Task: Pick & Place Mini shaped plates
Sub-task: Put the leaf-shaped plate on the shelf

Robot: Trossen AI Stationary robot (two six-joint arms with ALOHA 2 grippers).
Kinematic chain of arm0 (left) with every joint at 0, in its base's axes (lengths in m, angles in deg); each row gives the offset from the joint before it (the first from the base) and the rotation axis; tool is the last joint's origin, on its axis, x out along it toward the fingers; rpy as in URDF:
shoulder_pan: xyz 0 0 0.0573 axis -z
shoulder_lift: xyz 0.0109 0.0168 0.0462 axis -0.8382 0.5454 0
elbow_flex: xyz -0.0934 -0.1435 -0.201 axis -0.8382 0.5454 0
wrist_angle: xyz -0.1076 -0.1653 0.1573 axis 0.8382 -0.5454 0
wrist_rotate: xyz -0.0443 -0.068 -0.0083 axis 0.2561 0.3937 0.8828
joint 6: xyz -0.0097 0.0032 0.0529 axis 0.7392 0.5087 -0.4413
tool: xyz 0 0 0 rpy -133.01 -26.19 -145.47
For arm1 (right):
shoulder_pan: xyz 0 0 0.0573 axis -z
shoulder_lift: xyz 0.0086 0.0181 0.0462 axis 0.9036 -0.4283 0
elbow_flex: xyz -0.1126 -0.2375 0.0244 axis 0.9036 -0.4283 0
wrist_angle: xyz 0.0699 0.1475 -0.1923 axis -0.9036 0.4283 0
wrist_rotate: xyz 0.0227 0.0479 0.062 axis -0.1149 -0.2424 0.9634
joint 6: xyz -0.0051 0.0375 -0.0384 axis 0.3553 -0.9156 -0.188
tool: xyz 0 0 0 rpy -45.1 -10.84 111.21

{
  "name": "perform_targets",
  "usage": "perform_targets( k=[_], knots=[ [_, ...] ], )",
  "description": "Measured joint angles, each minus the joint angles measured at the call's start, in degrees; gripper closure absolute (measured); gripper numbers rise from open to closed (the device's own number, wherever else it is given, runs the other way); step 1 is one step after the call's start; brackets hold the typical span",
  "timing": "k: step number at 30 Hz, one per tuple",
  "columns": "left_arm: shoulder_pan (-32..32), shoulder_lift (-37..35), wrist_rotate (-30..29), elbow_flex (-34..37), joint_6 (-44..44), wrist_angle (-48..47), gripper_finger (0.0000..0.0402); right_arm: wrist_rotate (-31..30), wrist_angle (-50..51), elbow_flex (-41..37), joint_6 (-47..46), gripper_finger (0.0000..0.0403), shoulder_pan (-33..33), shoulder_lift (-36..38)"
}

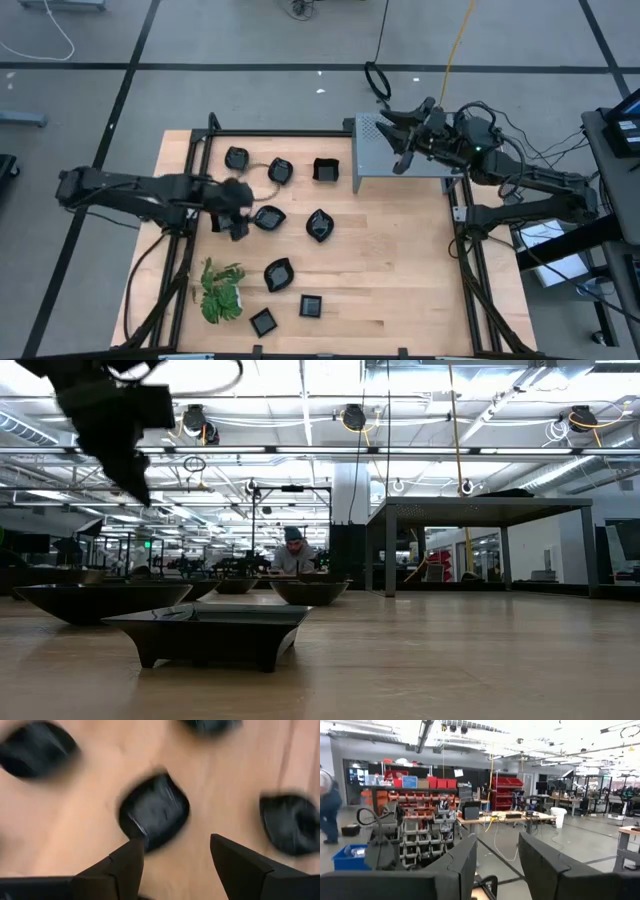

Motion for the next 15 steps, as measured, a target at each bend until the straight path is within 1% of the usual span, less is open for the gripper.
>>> perform_targets(
  k=[3, 5, 8, 12, 15],
  knots=[
    [0.98, 4.75, 3.01, 0.00, 0.05, -4.10, 0.0172, 0.00, 4.60, 0.00, -0.10, 0.0271, 0.00, 1.75],
    [1.71, 7.39, 2.81, 0.00, -0.35, -5.59, 0.0172, 0.00, 8.06, 0.00, -0.18, 0.0271, 0.00, 2.91],
    [2.99, 10.39, 1.31, 0.00, -3.10, -4.51, 0.0172, -0.02, 12.18, 0.00, -0.22, 0.0271, 0.00, 4.10],
    [5.74, 13.33, -1.74, 0.00, -17.74, -1.01, 0.0172, -0.01, 15.91, 0.00, 0.41, 0.0271, 0.00, 4.87],
    [7.64, 15.62, -8.28, 0.00, -28.14, 0.73, 0.0172, -0.01, 17.90, 0.00, 1.36, 0.0271, 0.00, 5.03]
  ],
)
